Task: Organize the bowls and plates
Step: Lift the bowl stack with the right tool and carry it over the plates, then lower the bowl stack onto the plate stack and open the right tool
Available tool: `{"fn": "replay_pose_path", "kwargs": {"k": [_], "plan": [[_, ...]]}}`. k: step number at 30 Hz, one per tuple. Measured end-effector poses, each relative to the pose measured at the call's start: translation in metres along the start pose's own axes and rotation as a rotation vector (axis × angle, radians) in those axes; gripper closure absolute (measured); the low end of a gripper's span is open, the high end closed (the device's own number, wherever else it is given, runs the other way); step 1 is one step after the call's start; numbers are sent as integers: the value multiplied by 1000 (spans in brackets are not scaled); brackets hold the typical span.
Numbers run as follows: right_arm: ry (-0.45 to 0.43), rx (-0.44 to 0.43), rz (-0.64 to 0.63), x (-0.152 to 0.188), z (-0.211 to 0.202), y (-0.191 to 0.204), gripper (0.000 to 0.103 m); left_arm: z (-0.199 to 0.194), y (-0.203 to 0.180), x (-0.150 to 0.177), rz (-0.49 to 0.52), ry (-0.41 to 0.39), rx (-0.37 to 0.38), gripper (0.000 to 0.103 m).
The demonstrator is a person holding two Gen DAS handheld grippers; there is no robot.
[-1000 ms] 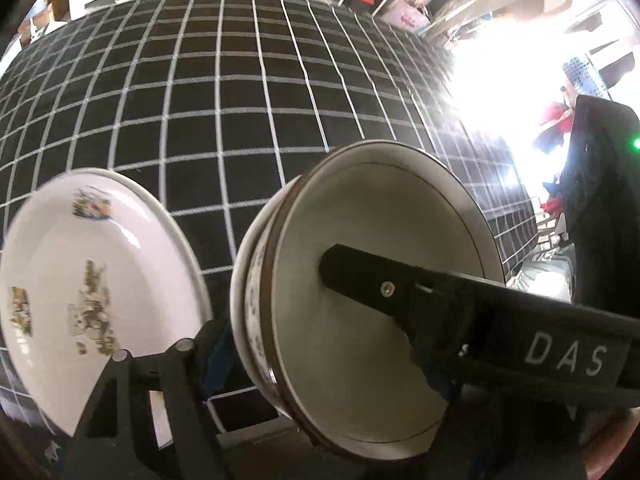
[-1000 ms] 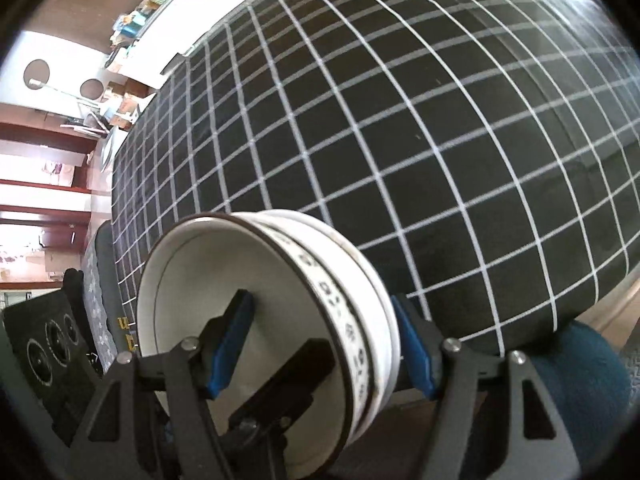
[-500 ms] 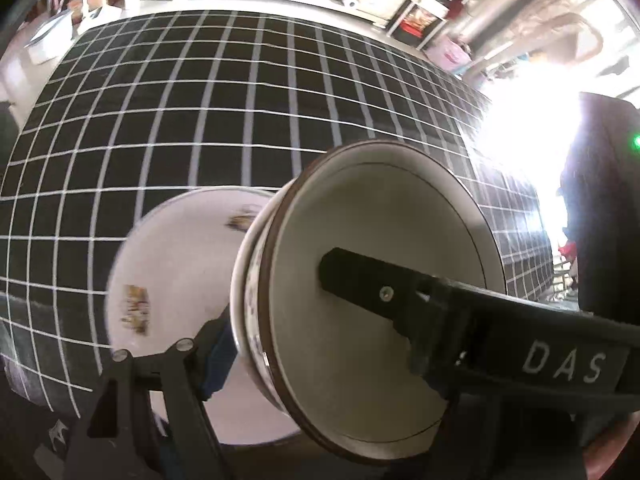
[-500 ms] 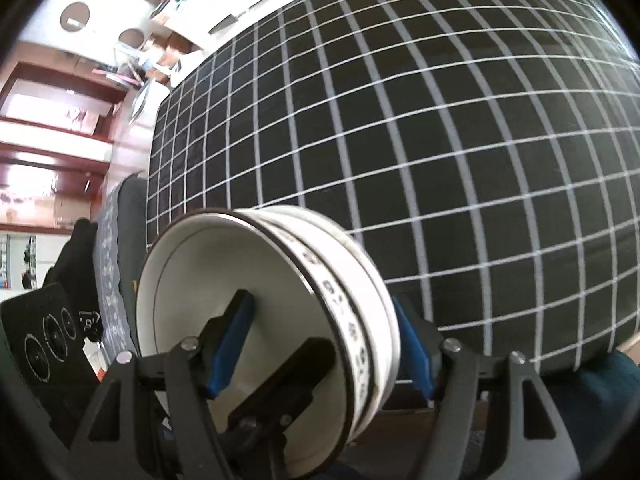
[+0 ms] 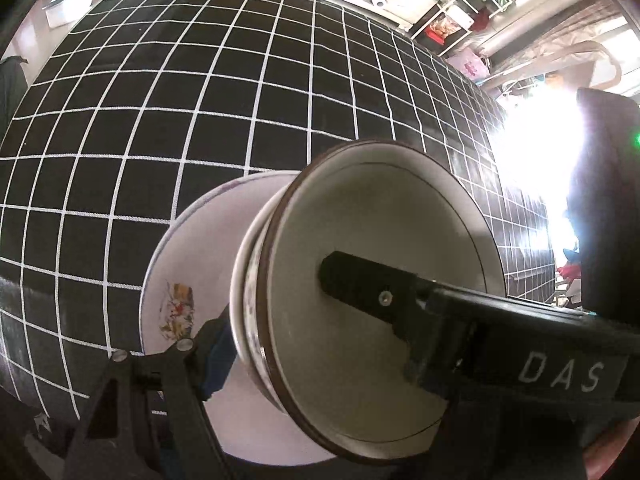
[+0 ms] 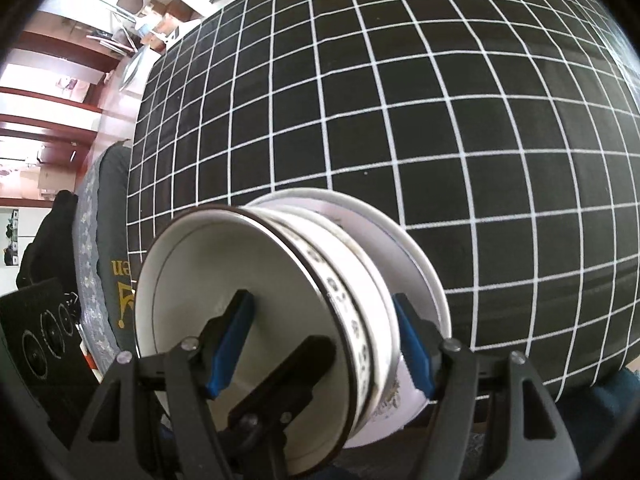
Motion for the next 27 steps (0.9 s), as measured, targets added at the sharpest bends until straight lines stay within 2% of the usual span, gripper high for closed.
{"fn": "replay_pose_path", "kwargs": {"k": [11, 14, 18, 27], "plan": [[9, -51, 10, 1, 2, -6, 30, -7, 4, 1, 14, -32, -18, 29], [18, -82, 19, 2, 2, -10, 30, -4, 2, 0, 8, -32, -2, 29], [-20, -36, -45, 2, -7, -9, 29, -3, 6, 3, -24, -37, -2, 29], [-57, -58, -19, 5, -28, -19, 29, -35, 30, 11, -68, -85, -53, 29]]}}
Point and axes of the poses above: each gripper's, at about its wrist camera, not at the fingertips, and z roughly the way its jaws point, y to its left, x to its underside, the point moved 8 cm from there along z, roughly the way its jaws point, and after that the axes turned 3 degrees about x, right-handed, at the moved point
